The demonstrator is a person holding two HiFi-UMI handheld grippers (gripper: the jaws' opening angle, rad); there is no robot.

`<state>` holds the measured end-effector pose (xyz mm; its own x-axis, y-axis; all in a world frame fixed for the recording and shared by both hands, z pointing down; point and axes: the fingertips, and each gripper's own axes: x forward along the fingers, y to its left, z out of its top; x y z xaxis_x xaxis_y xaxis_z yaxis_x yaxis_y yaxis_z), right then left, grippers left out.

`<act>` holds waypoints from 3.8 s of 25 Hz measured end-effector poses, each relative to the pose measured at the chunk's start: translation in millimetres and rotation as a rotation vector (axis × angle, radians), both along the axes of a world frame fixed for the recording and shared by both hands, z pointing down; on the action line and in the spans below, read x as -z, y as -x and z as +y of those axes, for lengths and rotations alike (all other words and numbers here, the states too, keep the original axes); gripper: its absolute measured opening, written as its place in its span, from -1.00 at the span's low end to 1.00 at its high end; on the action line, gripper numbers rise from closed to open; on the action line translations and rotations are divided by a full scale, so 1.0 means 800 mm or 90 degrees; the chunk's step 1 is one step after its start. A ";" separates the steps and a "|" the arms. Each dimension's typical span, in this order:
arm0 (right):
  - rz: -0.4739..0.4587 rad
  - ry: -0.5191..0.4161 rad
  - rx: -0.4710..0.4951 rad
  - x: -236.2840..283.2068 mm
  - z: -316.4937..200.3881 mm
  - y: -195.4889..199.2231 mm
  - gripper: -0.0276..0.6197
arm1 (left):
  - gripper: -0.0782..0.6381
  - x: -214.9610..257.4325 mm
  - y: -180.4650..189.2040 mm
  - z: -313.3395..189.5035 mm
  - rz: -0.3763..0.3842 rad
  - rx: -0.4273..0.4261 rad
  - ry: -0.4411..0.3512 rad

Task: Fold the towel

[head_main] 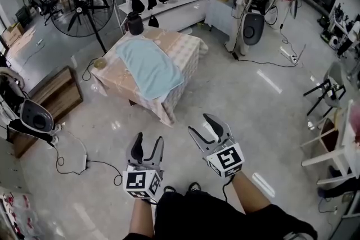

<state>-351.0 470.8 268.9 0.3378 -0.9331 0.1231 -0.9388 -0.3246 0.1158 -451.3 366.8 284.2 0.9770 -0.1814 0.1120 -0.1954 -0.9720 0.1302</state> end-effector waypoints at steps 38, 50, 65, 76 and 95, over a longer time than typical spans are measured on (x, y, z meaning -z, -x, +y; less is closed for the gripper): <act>0.033 0.101 -0.022 -0.041 -0.168 -0.208 -0.17 | -0.06 -0.044 -0.196 -0.210 0.001 -0.011 0.055; 0.011 0.144 -0.019 -0.071 -0.252 -0.287 -0.17 | -0.06 -0.088 -0.262 -0.301 -0.043 -0.011 0.107; -0.044 0.184 0.095 -0.141 -0.346 -0.457 -0.17 | -0.06 -0.158 -0.409 -0.377 -0.107 0.061 0.137; -0.143 0.291 0.192 -0.297 -0.358 -0.480 -0.17 | -0.06 -0.306 -0.391 -0.361 -0.276 0.164 0.220; -0.368 0.411 0.112 -0.484 -0.344 -0.508 -0.17 | -0.06 -0.448 -0.353 -0.370 -0.383 0.225 0.348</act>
